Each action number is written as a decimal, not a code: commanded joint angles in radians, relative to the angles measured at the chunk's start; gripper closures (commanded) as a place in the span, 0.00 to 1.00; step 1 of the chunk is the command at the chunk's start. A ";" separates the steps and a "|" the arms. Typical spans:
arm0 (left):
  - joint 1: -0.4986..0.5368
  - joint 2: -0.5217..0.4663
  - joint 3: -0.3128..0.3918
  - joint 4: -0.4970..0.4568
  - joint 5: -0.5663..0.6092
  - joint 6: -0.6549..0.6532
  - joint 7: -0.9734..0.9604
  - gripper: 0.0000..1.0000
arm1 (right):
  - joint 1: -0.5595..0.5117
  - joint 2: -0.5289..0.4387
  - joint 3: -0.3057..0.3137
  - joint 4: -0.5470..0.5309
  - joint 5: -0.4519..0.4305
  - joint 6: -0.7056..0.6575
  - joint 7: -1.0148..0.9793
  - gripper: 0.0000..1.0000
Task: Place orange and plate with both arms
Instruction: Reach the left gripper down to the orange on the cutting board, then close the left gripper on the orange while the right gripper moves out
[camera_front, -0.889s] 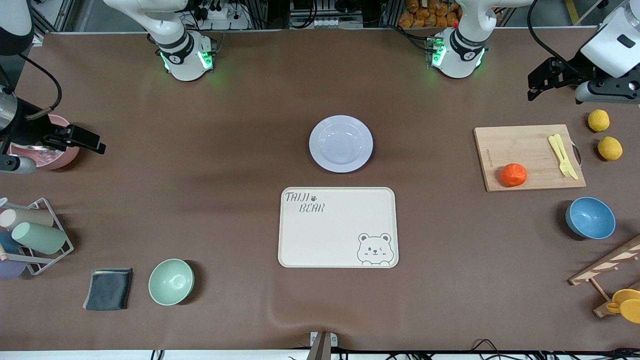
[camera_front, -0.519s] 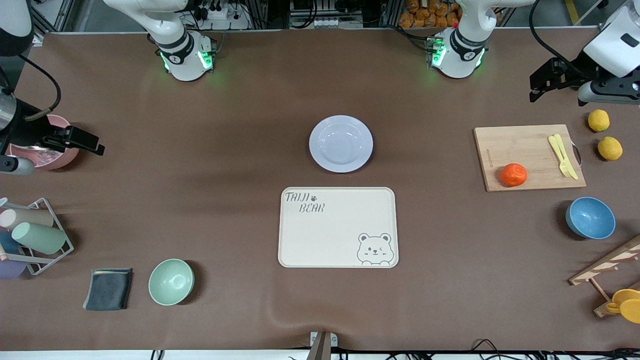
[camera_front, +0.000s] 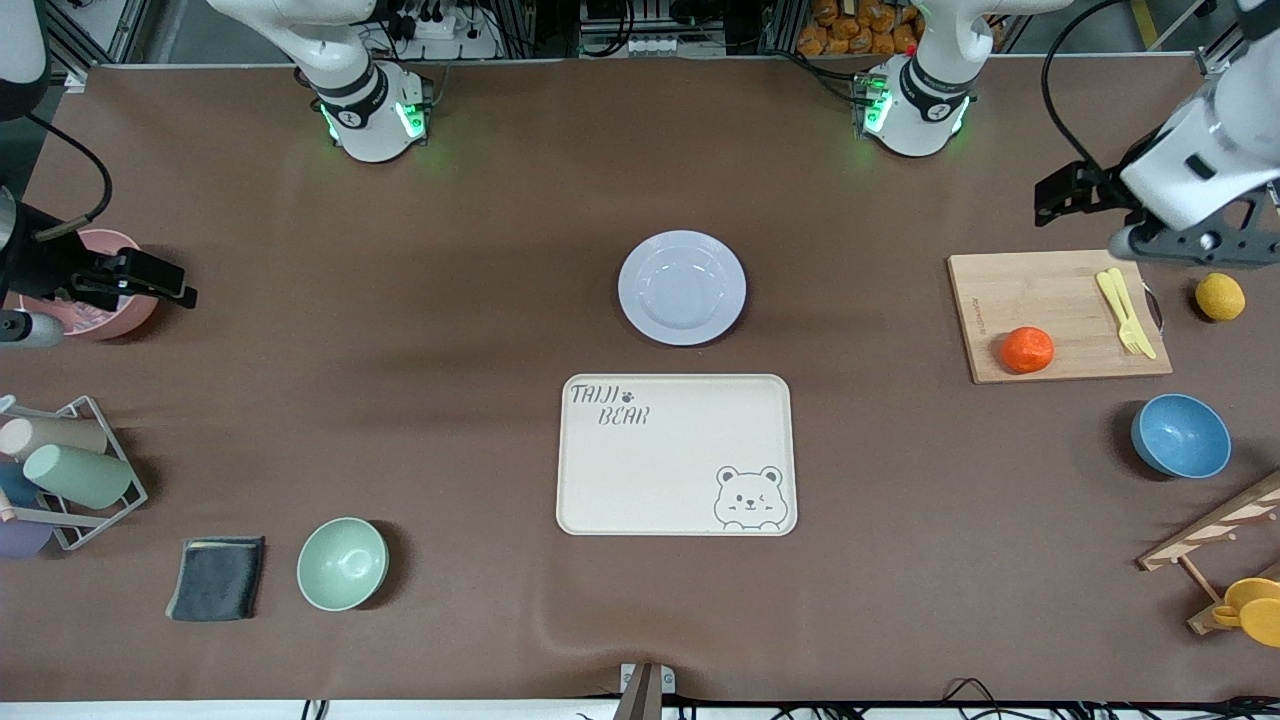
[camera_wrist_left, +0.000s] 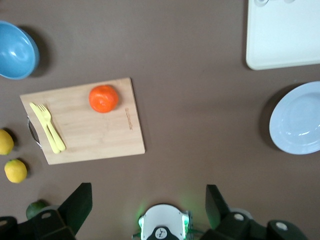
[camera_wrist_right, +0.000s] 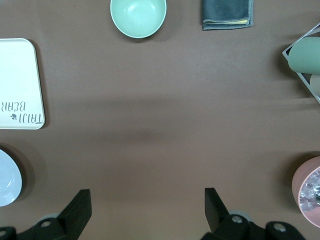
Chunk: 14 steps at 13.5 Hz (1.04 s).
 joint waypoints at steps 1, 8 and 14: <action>0.007 0.089 -0.006 0.020 0.035 -0.046 0.003 0.00 | -0.011 0.012 0.010 0.023 -0.021 -0.012 -0.023 0.00; 0.017 0.339 0.001 0.011 0.191 -0.118 0.020 0.00 | 0.009 0.027 0.015 0.023 -0.021 -0.041 -0.023 0.00; 0.121 0.420 -0.005 -0.067 0.172 0.110 -0.043 0.00 | 0.043 0.033 0.016 0.020 -0.009 -0.052 -0.009 0.00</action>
